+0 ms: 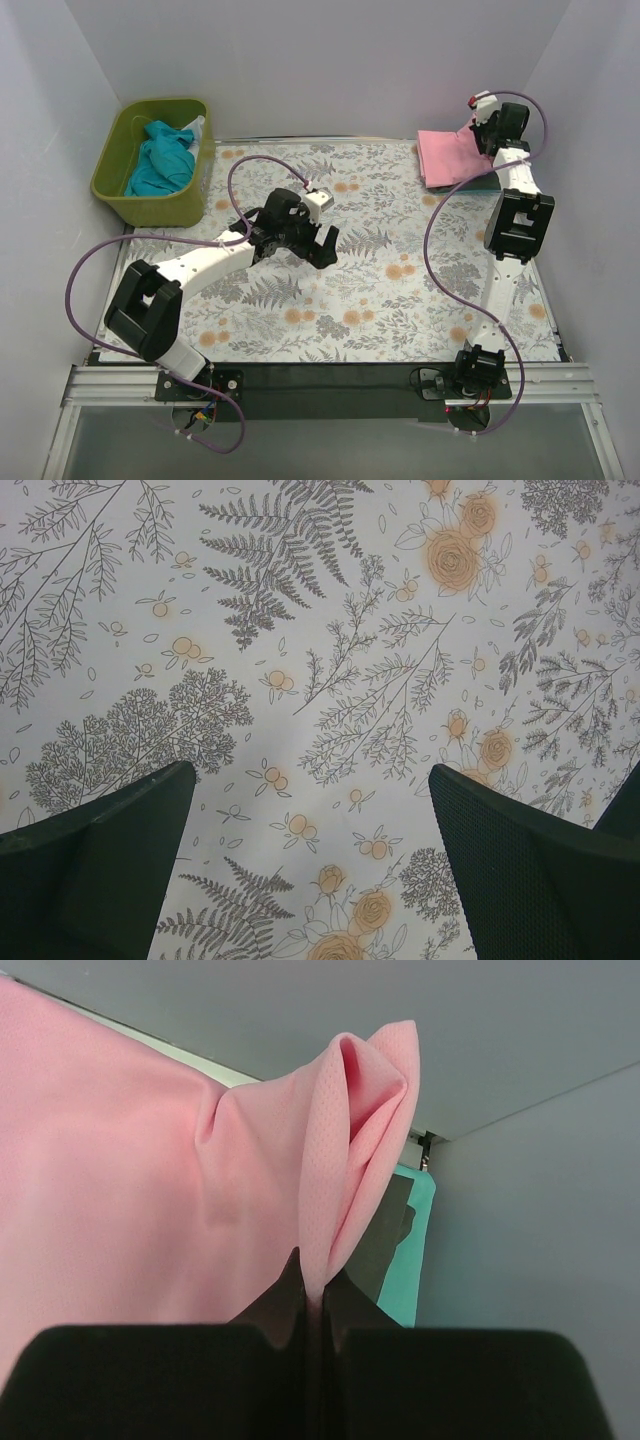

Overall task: Fold and stack the t-shirts
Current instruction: Neatly place the folded tshirt to the corner

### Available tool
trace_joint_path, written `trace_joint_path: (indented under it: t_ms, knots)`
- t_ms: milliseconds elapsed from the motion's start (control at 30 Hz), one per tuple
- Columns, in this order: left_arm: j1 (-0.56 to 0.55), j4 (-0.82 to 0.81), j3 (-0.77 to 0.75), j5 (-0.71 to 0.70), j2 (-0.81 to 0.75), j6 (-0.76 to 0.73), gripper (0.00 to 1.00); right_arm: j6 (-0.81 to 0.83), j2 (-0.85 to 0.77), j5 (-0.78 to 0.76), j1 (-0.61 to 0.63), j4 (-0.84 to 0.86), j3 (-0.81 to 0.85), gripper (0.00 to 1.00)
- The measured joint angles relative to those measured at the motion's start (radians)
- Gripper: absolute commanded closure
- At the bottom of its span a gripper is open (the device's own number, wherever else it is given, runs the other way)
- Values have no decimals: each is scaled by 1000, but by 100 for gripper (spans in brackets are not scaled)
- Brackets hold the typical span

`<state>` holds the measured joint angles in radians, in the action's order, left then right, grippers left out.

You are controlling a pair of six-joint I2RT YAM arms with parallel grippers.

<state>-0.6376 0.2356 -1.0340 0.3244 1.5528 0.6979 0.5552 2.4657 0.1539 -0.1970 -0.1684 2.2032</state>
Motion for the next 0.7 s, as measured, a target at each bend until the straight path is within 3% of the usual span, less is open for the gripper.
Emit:
trace_joint_path:
  t_ms: [200, 300, 433, 633, 700]
  knots:
    - [0, 0, -3, 1, 13, 0, 2, 14, 0, -3, 0, 34, -27, 97]
    - [0, 0, -3, 1, 14, 0, 2, 21, 8, -11, 0, 45, -27, 92]
    - [0, 2, -8, 1, 15, -1, 2, 25, 13, -31, 0, 52, -28, 57]
    - [0, 10, -28, -1, 15, -1, 2, 30, 12, -75, -2, 71, -29, 34]
    - [0, 16, -33, -3, 15, -1, 2, 21, 0, -81, -3, 72, -40, 32]
